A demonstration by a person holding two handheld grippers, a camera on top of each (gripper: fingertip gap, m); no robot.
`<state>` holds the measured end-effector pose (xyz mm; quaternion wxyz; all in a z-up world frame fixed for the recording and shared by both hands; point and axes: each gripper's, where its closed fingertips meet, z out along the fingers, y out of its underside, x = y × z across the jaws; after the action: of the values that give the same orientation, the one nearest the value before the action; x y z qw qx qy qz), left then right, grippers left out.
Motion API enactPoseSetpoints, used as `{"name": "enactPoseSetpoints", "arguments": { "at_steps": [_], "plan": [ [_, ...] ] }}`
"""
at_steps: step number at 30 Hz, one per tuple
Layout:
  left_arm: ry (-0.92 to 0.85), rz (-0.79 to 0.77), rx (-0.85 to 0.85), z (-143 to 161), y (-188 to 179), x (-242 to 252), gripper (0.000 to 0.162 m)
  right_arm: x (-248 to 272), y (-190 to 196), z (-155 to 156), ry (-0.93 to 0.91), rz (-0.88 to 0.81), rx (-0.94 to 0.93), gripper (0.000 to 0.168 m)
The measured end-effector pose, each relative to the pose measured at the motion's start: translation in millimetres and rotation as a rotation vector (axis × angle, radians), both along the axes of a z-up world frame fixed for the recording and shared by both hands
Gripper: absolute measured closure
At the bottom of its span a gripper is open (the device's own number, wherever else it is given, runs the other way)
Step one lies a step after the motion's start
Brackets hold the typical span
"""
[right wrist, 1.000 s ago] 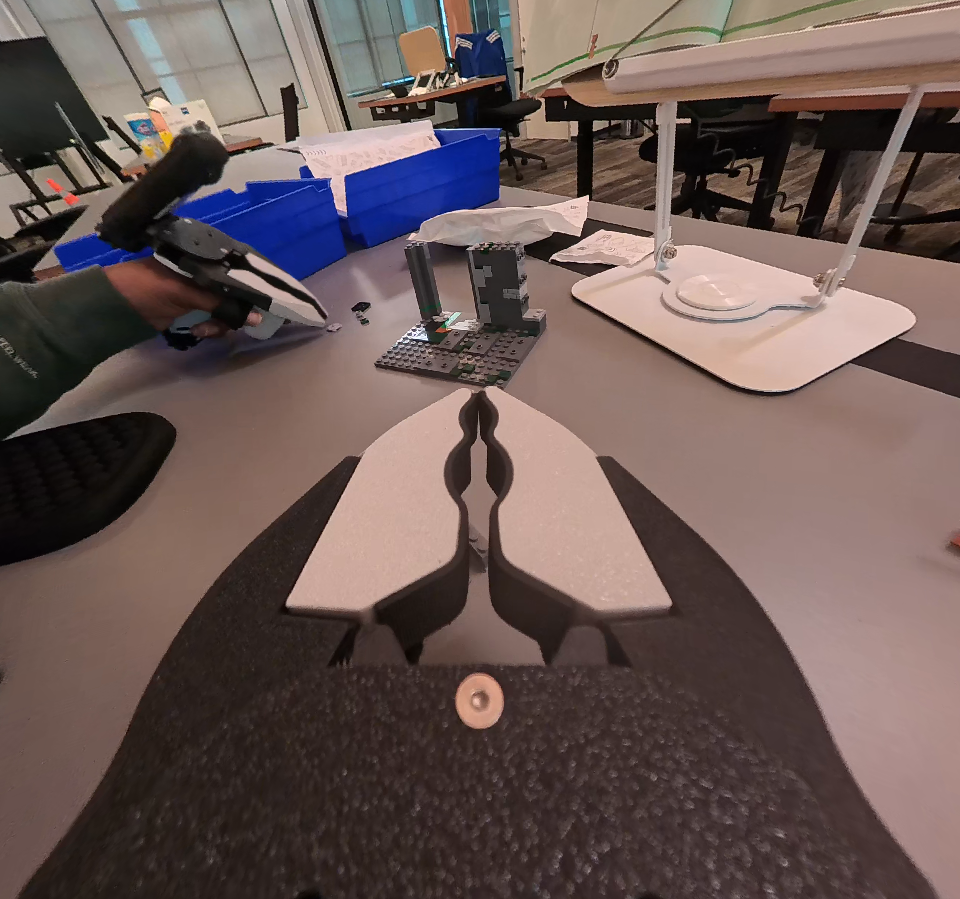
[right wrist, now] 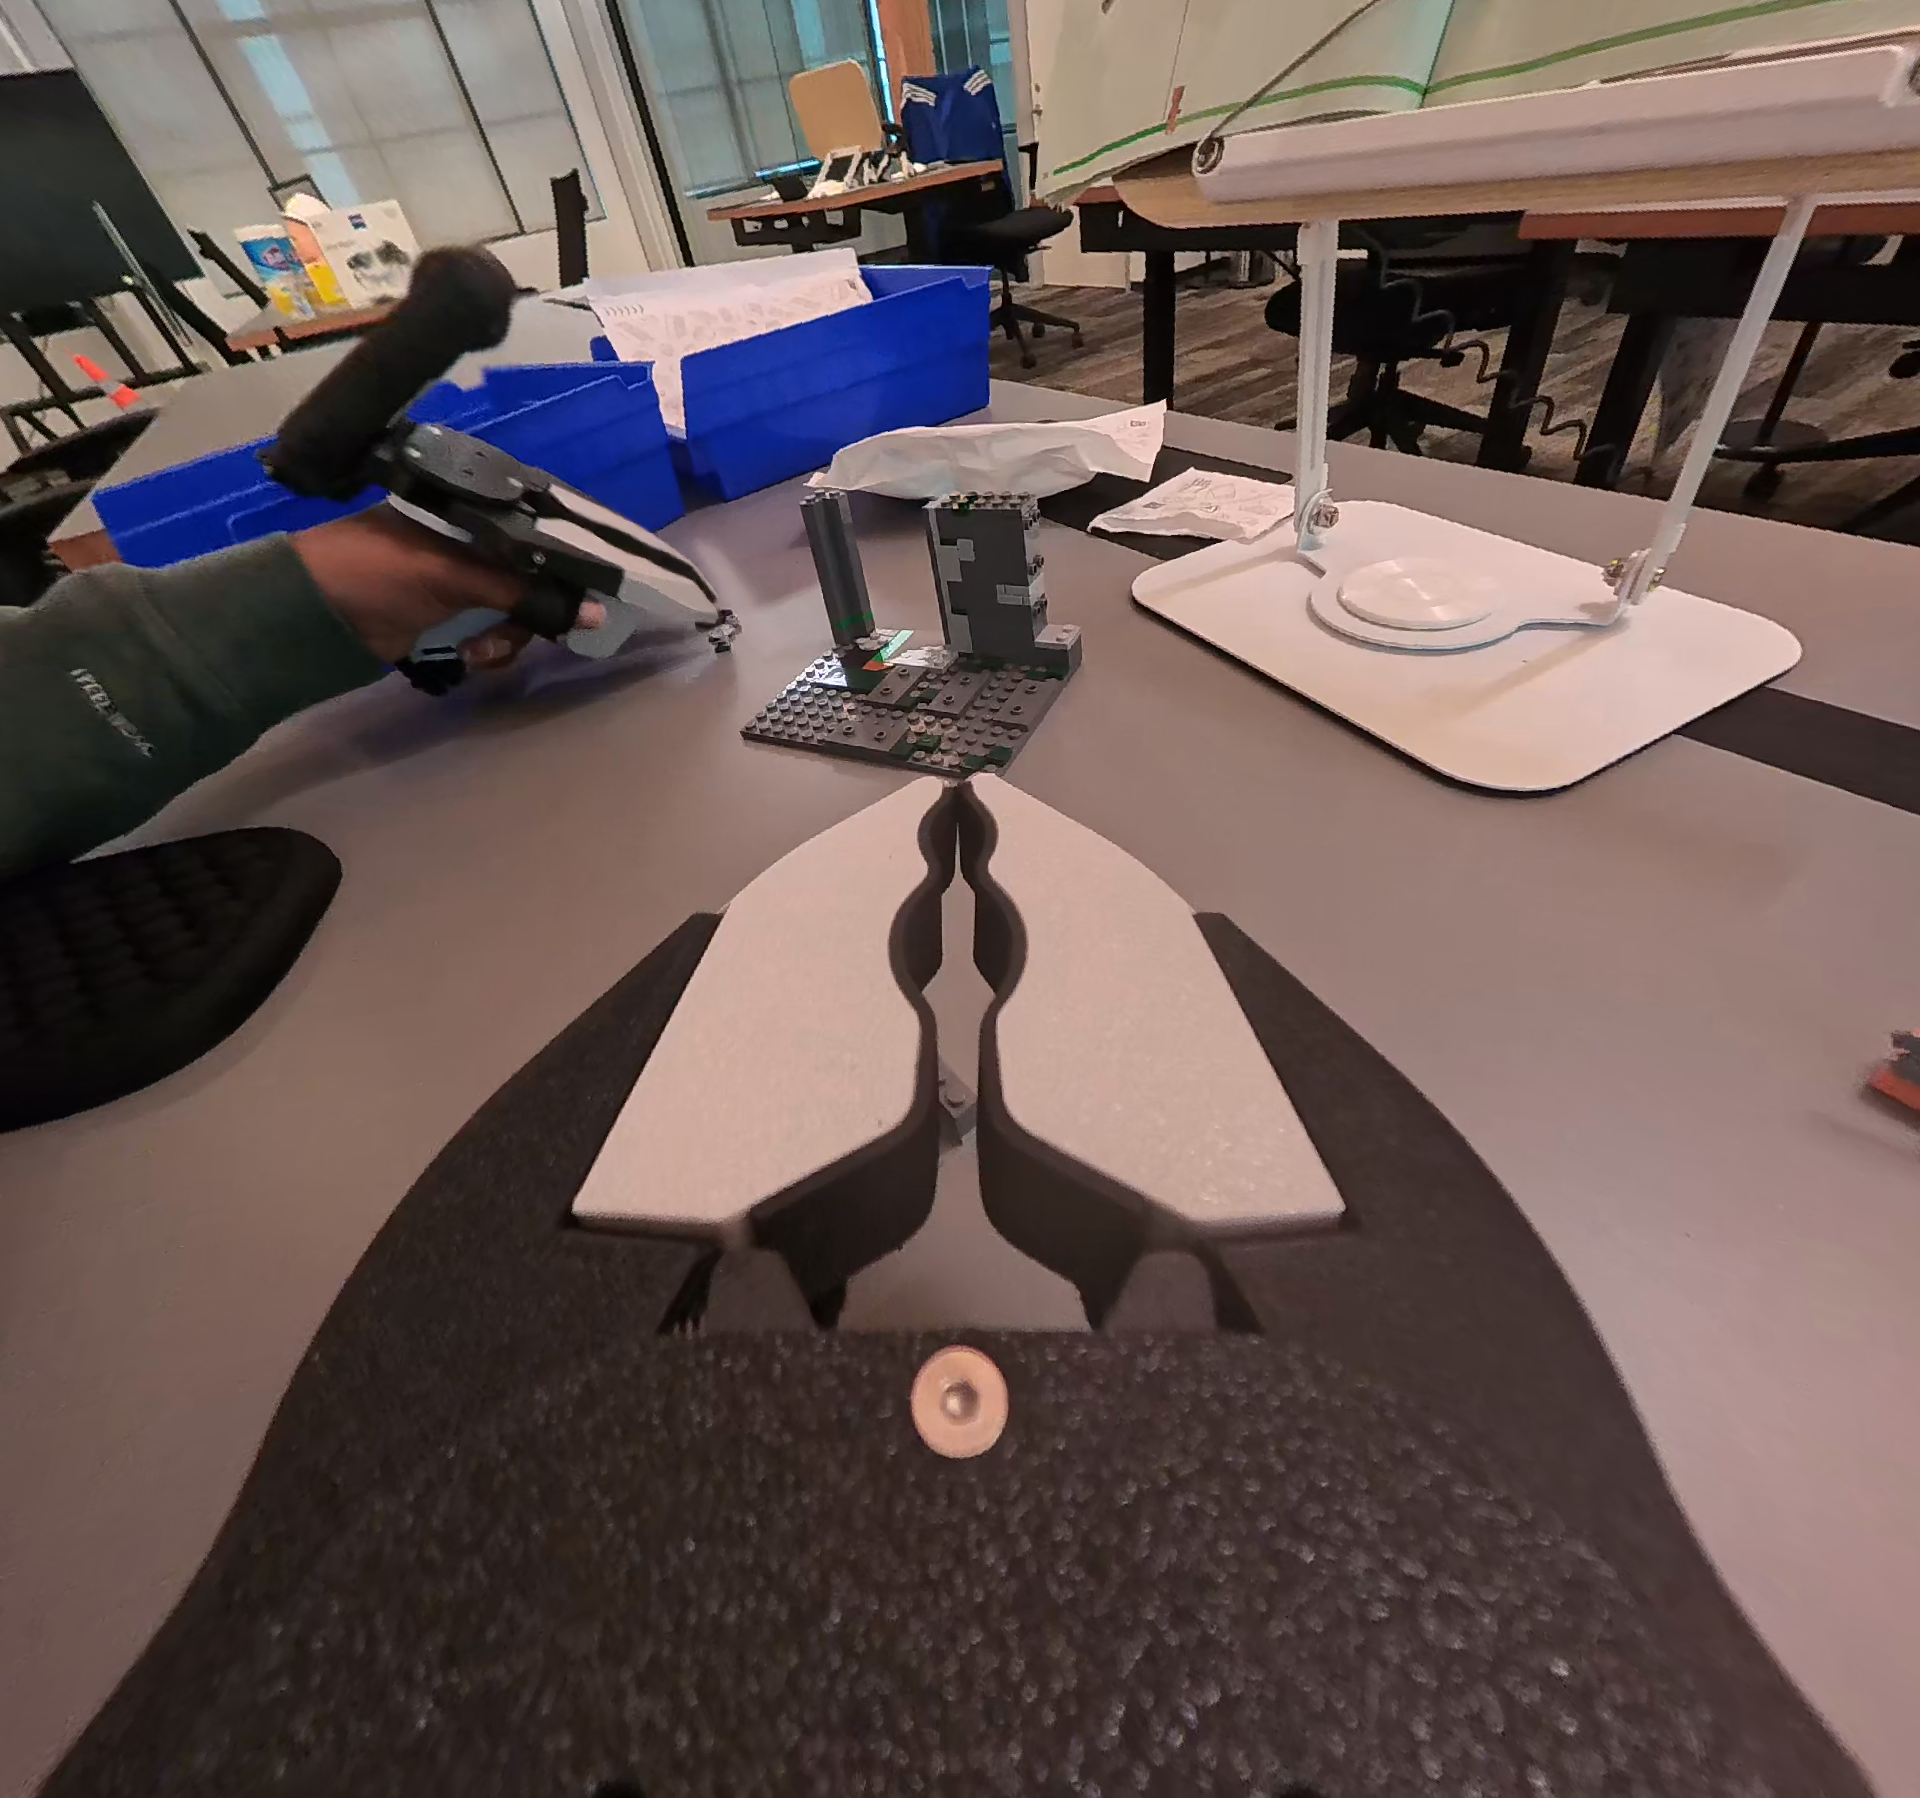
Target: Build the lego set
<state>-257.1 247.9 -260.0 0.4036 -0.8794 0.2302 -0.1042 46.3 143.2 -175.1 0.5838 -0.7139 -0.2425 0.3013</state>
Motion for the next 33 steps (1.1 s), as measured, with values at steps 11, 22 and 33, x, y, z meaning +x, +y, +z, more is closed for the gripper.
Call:
{"name": "enactPoseSetpoints", "arguments": {
  "at_steps": [11,22,33],
  "plan": [
    [-0.039,0.085,0.326,136,-87,-45,0.162,-3,-1,0,0.006,0.013,-0.005,0.168],
    [0.052,0.094,0.039,84,-161,-154,0.136,-13,-5,-6,-0.039,0.023,0.002,0.168],
    [0.135,0.031,0.080,50,-128,-99,0.150,-14,-4,-11,-0.075,0.012,0.005,0.168]
  ]
}}
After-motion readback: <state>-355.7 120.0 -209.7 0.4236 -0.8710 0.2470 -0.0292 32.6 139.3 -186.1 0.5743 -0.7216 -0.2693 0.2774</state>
